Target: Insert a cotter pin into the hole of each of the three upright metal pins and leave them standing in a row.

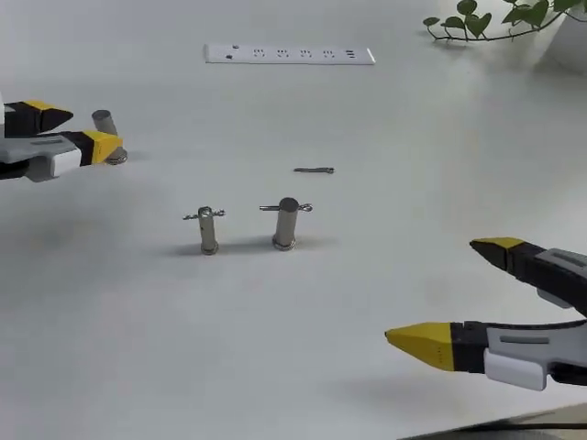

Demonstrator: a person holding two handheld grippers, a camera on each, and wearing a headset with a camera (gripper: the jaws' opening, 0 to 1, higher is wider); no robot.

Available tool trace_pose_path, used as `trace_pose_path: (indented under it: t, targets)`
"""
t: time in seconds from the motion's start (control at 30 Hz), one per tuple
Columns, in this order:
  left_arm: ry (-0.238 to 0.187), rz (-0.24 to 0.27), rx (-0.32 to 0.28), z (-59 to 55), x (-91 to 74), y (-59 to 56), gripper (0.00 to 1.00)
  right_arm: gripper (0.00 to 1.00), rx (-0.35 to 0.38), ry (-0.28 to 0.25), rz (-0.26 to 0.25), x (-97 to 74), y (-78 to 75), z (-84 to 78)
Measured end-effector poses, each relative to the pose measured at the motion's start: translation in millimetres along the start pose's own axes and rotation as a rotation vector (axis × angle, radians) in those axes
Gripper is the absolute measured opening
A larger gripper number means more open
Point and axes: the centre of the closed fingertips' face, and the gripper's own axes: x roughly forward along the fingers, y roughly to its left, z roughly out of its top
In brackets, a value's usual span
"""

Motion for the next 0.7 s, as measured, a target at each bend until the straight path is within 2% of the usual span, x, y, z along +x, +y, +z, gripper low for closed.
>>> trace_pose_path:
  t: [0.07,0.1,0.13,0.17,0.2,0.27,0.4,0.53,0.63,0.7]
  targets:
    - [0.008,0.017,0.003,-4.4,5.5,5.5,0.32,0.96,0.004,-0.002,0.001,-0.4,0.4,0.3]
    - [0.011,0.049,0.011,-5.9,8.6,11.9,0.30,0.96,0.004,-0.002,0.002,-0.5,0.5,0.1]
    - [0.012,0.041,0.007,-7.2,13.0,13.7,0.27,0.96,0.004,0.003,0.001,0.0,0.2,-0.2]
    - [0.012,0.041,-0.005,-8.2,15.4,15.5,0.27,0.96,0.003,0.005,0.000,0.0,0.3,-0.8]
    - [0.012,0.043,-0.023,-6.4,9.7,10.8,0.27,0.96,0.005,0.007,0.000,0.6,0.2,-0.9]
    - [0.026,0.063,-0.073,-11.8,12.4,15.5,0.26,0.95,0.005,0.010,0.000,1.0,1.0,-1.7]
    - [0.016,0.033,-0.065,-12.2,16.6,10.8,0.21,0.95,0.000,0.019,0.006,1.7,2.5,-3.6]
    - [0.011,0.028,-0.058,-12.4,21.0,11.3,0.19,0.95,-0.001,0.020,0.008,2.5,3.4,-3.8]
    - [0.012,0.004,-0.027,-11.9,24.2,7.3,0.14,0.95,0.002,0.022,0.004,2.1,2.6,-4.2]
    - [0.012,-0.018,-0.036,-12.0,25.2,1.0,0.10,0.95,0.002,0.021,0.004,1.5,2.1,-3.7]
